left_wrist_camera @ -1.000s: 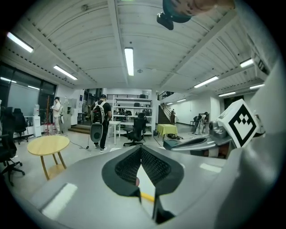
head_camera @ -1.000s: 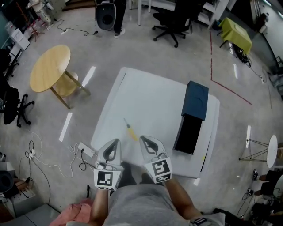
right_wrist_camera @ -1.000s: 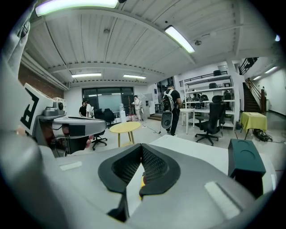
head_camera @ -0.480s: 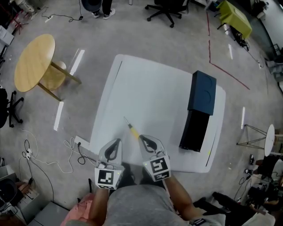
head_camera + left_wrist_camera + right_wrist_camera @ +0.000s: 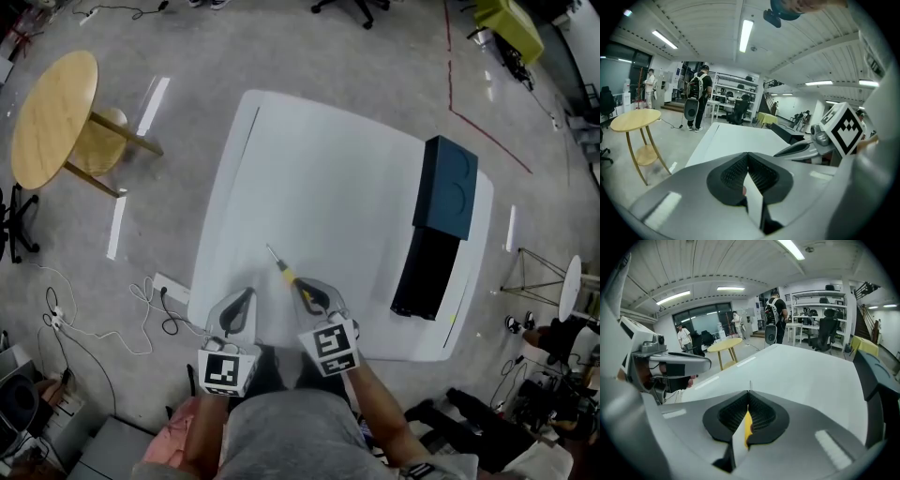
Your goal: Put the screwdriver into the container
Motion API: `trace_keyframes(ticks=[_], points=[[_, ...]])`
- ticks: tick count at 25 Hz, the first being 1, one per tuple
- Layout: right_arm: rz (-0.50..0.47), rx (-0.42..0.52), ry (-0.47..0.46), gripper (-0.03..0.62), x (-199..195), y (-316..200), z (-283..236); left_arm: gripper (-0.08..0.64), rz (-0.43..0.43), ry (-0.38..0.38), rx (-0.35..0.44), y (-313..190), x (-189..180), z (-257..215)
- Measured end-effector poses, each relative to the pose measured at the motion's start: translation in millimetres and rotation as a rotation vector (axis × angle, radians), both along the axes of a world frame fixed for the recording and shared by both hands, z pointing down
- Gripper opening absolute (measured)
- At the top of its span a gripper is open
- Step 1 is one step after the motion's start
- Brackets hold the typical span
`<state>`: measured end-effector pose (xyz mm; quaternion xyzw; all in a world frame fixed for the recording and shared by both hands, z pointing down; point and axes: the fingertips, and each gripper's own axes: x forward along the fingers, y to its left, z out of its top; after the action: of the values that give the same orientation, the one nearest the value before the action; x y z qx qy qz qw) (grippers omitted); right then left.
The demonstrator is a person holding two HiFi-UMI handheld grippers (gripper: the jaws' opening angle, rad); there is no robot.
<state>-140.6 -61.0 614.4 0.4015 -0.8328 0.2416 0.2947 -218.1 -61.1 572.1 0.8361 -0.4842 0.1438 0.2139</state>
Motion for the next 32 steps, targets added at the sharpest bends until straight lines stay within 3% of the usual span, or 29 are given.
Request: trace_keyframes(ticks=[12, 21, 27, 32], points=[[-0.045, -0.18, 0.095, 0.15, -13, -3, 43, 0.012, -0.008, 0.006, -0.04, -7, -12, 15], [-0.06, -0.244, 0.137, 0.138, -19, -3, 61, 0.012, -0.013, 0.01, -0.052, -14, -19, 20], [-0.053, -0.246, 0.171, 0.084, -17, -4, 66, 0.012, -0.022, 0.011, -0.059, -14, -24, 25], [-0.049, -0.255, 0.168, 0.083, -16, -4, 66, 0.012, -0.019, 0.021, -0.054, -19, -21, 21]])
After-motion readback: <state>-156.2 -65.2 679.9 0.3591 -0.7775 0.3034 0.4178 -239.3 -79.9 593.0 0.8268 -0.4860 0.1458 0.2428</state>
